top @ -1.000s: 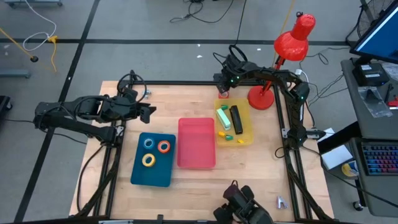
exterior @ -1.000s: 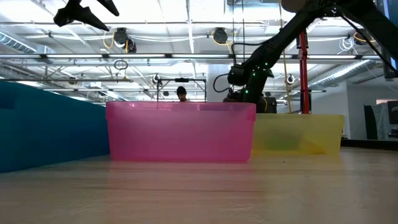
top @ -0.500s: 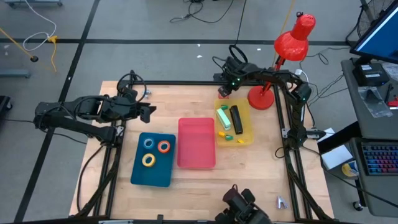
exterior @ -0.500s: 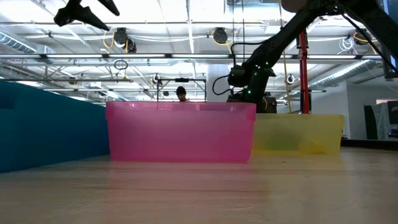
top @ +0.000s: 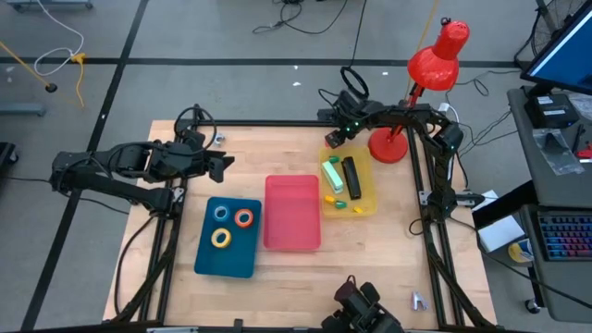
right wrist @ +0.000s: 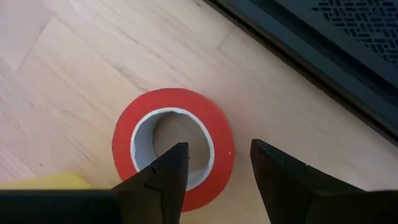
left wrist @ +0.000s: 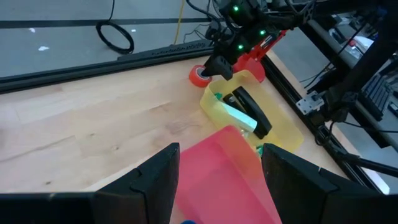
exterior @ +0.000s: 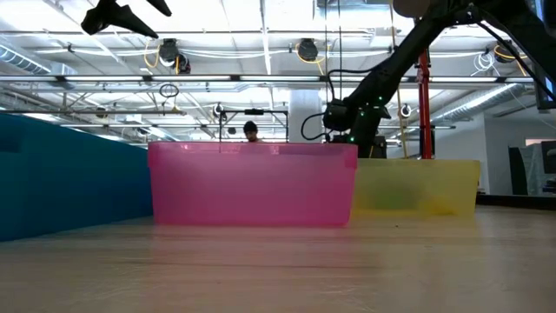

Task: Pick and place Stapler, Stapler remover, tape
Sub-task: Put the red tape into the blue bin

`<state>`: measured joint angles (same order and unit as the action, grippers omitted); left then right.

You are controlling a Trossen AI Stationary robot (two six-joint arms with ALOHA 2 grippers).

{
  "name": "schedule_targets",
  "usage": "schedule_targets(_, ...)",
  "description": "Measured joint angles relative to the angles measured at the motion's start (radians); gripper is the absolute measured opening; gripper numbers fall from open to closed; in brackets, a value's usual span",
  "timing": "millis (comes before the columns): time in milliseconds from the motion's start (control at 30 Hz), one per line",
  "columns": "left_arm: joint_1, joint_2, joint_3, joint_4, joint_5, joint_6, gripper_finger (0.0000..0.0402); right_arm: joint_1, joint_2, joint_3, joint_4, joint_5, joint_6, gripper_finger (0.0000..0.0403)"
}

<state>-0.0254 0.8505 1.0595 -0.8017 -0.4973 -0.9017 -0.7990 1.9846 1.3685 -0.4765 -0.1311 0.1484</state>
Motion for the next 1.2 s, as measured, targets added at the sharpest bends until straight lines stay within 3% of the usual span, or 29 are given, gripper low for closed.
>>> schedule_targets(133, 0.0, 0.0, 0.0, 0.0, 0.007, 0.011, 0.0228, -0.002, 0.0, -0.012, 0.037, 0.008, 0.023, 0.0135)
schedule_targets(400, 0.0, 0.0, 0.0, -0.002, 0.027, 0.07, 0.0228, -0.005, 0.0, -0.015, 0.098, 0.077, 0.022, 0.0028)
schedule_targets(667, 0.0, 0.005, 0.0, -0.012, 0.026, 0.076, 0.0228, -0.011, -0.118, -0.015, 0.193, 0.066, 0.075, 0.003)
schedule_targets(900, 0.0, 0.074, 0.0, 0.024, 0.019, 0.078, 0.0228, 0.054, -0.304, -0.014, 0.324, -0.126, 0.156, 0.0029)
schedule_targets(1033, 0.003, 0.151, 0.0, 0.17, 0.057, 0.183, 0.0228, 0.139, -0.38, -0.014, 0.413, -0.212, 0.191, 0.0029)
schedule_targets(1200, 0.025, 0.248, 0.0, 0.424, 0.205, 0.335, 0.0228, 0.251, -0.419, -0.014, 0.508, -0.266, 0.209, 0.0029)
